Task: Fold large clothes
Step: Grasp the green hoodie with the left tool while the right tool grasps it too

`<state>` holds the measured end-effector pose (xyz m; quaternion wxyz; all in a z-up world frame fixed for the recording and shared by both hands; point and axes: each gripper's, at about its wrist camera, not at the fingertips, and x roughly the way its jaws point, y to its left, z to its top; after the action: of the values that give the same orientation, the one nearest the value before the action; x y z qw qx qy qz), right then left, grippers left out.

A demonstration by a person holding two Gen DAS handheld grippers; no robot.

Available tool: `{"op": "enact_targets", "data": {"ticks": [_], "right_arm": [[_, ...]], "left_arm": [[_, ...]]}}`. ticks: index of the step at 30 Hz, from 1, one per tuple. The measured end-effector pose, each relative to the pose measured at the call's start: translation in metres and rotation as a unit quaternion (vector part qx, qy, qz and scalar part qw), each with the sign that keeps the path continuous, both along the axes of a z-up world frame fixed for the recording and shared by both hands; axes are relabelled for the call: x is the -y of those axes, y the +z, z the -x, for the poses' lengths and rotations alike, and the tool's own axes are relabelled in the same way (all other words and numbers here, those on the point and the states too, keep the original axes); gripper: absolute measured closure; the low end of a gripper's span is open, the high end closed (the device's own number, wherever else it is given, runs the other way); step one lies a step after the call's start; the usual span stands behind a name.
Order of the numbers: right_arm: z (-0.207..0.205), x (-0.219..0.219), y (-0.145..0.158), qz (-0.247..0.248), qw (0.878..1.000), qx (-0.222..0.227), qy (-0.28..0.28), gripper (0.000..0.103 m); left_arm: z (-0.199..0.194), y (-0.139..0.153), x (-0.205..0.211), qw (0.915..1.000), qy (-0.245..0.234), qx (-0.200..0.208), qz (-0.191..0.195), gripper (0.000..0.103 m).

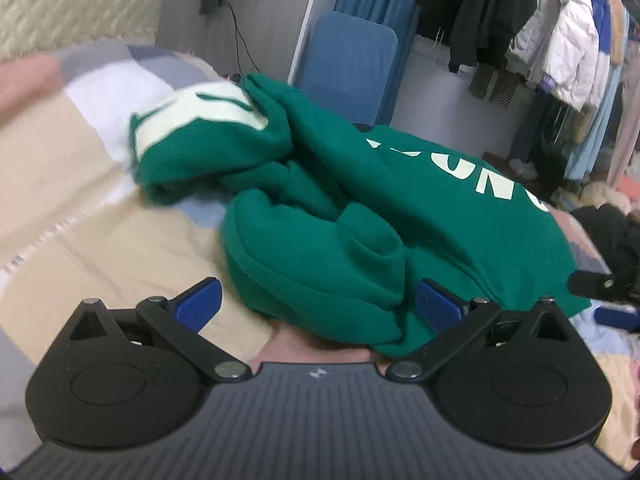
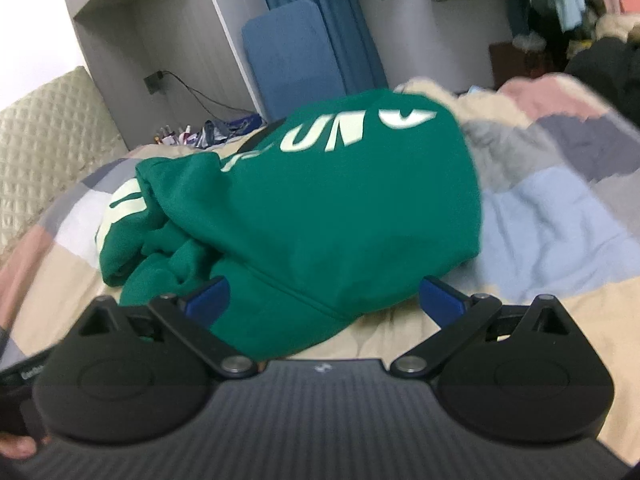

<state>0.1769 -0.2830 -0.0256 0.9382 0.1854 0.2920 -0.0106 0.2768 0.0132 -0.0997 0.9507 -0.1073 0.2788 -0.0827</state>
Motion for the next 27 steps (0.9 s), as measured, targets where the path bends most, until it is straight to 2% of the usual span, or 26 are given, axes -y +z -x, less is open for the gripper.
{"op": "enact_targets", "data": {"ticks": [5,7,11,12,16,18,19,21,22,23,24,27], "right_arm": [[-0.022,0.011,-0.023,-0.030,1.000,-0.005,0.005,0.002],[-0.031,0.014,-0.032,-0.037,0.999,-0.009,0.005,0.002],[-0.047,0.014,-0.046,-0.041,0.999,-0.005,0.011,0.000],[-0.051,0.012,-0.048,-0.038,0.999,-0.005,0.017,0.000],[-0.058,0.002,-0.051,-0.011,1.000,0.008,0.028,0.000],[-0.062,-0.001,-0.050,-0.030,0.999,0.013,0.039,0.000],[-0.062,-0.001,-0.050,-0.037,0.998,0.011,0.040,0.001],[-0.062,-0.003,-0.050,-0.041,0.998,-0.002,0.040,0.020],[-0.063,-0.004,-0.050,-0.041,0.998,-0.006,0.043,0.023],[-0.061,-0.005,-0.050,-0.044,0.998,-0.006,0.047,0.023],[-0.059,-0.005,-0.049,-0.047,0.998,-0.004,0.048,0.023],[-0.049,-0.004,-0.046,-0.062,0.997,-0.007,0.039,0.022]], "left_arm": [[-0.016,-0.029,0.006,0.9985,-0.040,0.003,0.039,0.000],[-0.023,-0.039,0.011,0.9983,-0.043,-0.005,0.038,0.000],[-0.043,-0.053,0.007,0.9962,-0.039,-0.006,0.077,0.003],[-0.048,-0.057,0.005,0.9958,-0.032,-0.013,0.084,0.011],[-0.065,-0.069,-0.010,0.9904,0.000,-0.042,0.132,0.026],[-0.072,-0.072,-0.012,0.9888,0.010,-0.055,0.139,0.042],[-0.074,-0.071,-0.012,0.9885,0.012,-0.056,0.140,0.046],[-0.075,-0.067,-0.011,0.9884,0.011,-0.052,0.143,0.070],[-0.075,-0.063,-0.011,0.9884,0.014,-0.053,0.142,0.076],[-0.073,-0.058,-0.011,0.9880,0.015,-0.052,0.145,0.088],[-0.070,-0.052,-0.012,0.9871,0.014,-0.048,0.152,0.092],[-0.047,-0.028,-0.020,0.9839,0.006,-0.034,0.175,0.095]]}}
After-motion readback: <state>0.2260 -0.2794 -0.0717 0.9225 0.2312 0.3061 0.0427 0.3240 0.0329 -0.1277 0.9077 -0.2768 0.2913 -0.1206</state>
